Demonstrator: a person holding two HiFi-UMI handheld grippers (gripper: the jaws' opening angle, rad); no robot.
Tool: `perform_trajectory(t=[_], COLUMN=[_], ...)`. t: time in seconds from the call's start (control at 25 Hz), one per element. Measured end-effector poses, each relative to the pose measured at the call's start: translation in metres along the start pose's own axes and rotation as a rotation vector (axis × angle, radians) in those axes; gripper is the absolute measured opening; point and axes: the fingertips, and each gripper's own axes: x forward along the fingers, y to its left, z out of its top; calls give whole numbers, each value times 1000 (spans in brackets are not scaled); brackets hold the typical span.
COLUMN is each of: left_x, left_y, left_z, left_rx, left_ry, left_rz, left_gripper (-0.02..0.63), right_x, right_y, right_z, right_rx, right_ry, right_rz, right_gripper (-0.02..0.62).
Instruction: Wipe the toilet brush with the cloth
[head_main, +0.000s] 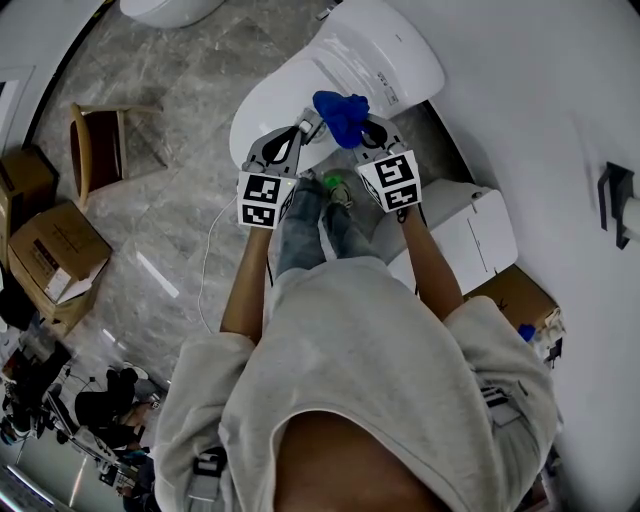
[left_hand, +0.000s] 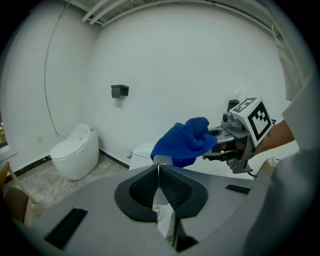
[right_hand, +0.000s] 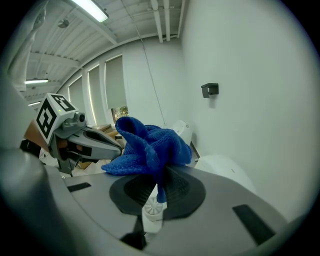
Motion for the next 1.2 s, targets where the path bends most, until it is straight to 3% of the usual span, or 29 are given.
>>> perform_trajectory(t=[0.2,1.2], left_x=[0,1], left_y=[0,2], left_z=[1,5], left_rx=[-2,-20], left_ry=[-7,-23], left_rz=[-5,-16], left_gripper=[23,23], right_x=[22,90], right_y=[17,28], right_z=[-19,-119], right_rx=[-42,130], right_ry=[78,325], right_rz=[65,156], right_gripper=[52,51])
